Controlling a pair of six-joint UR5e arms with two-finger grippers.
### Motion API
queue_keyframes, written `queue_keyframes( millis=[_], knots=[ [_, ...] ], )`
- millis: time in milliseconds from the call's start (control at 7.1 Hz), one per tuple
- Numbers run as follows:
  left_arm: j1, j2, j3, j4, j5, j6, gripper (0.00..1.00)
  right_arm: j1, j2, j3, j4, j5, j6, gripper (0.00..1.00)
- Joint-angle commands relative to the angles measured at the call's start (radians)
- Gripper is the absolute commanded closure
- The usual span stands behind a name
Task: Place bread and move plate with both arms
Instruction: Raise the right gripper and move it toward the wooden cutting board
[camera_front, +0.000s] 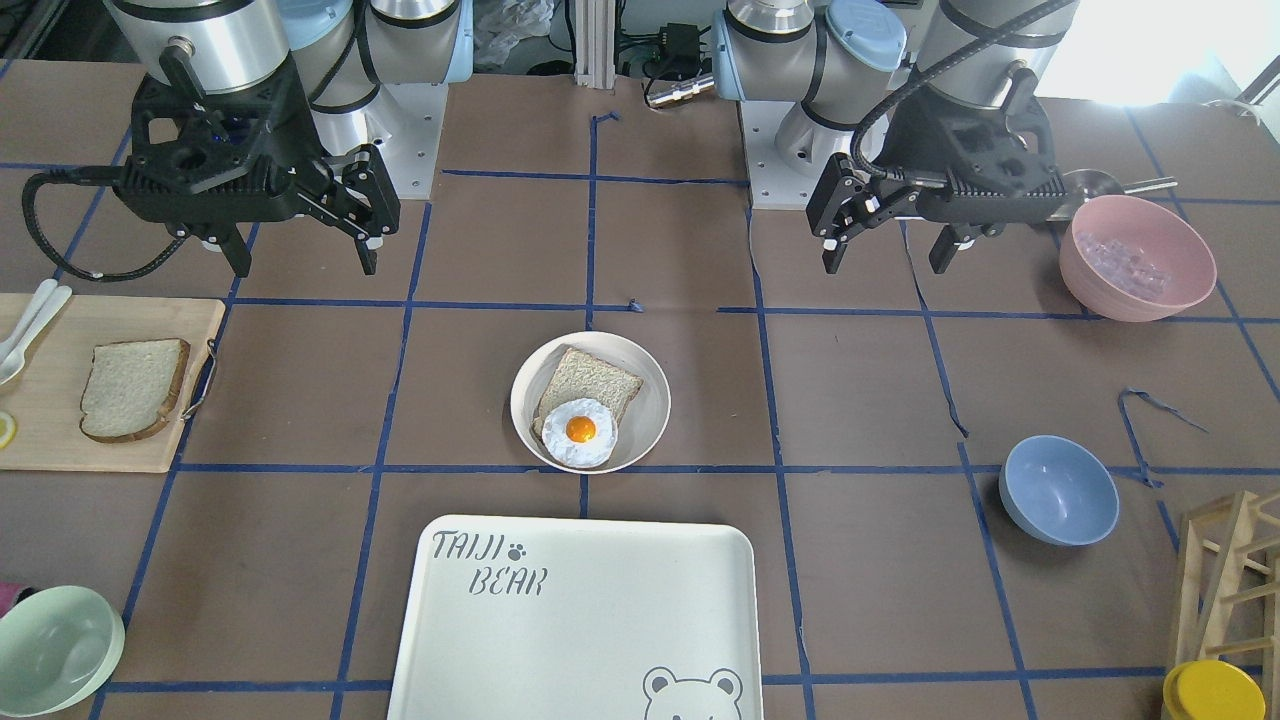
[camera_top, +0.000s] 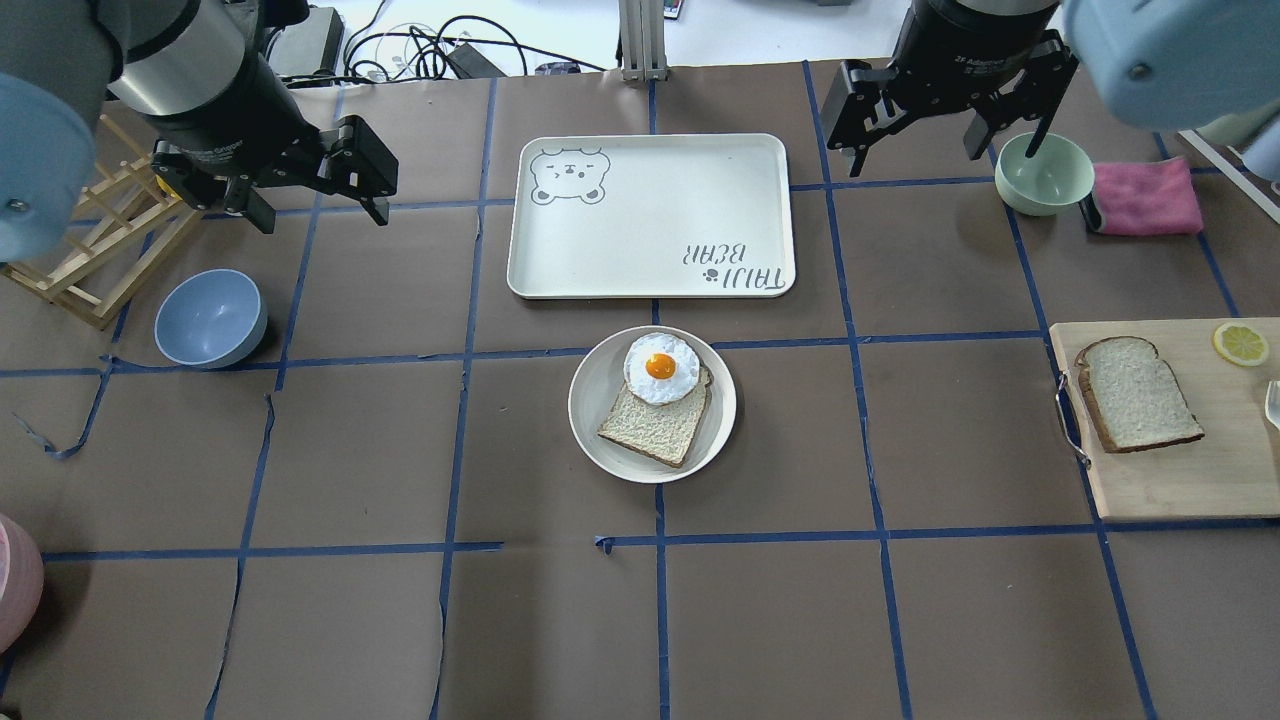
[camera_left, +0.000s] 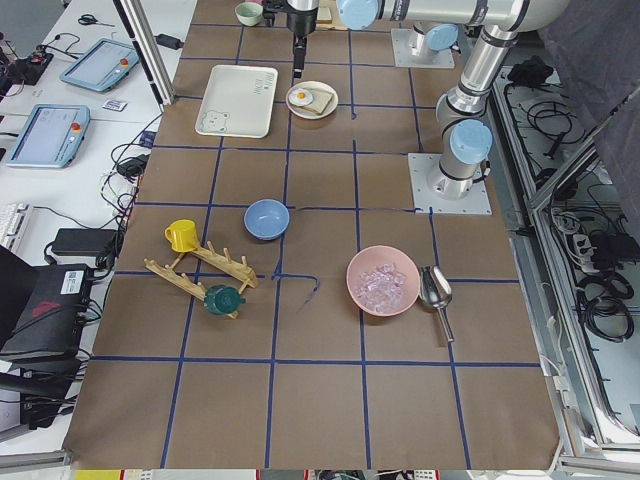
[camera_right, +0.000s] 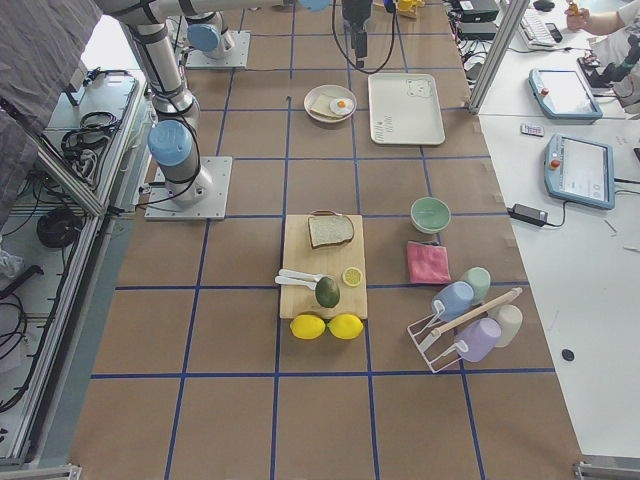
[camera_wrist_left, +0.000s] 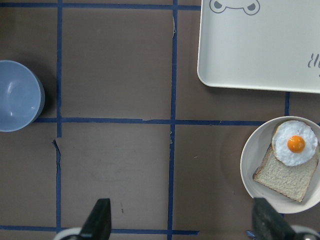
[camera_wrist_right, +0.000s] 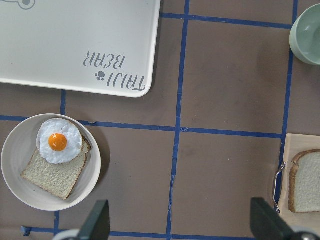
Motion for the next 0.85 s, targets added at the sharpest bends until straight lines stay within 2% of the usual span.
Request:
queue_keyframes(
  millis=[0, 704],
  knots=[
    [0.0, 0.0, -0.006, -0.003, 0.004, 0.001, 0.0, -0.002, 0.0, 0.0, 0.0, 0.0, 0.0, 0.0],
    [0.0, 0.002, -0.007, -0.003, 0.004, -0.001, 0.0, -0.014, 0.0, 0.0, 0.06, 0.03, -0.028, 0.0]
  ],
)
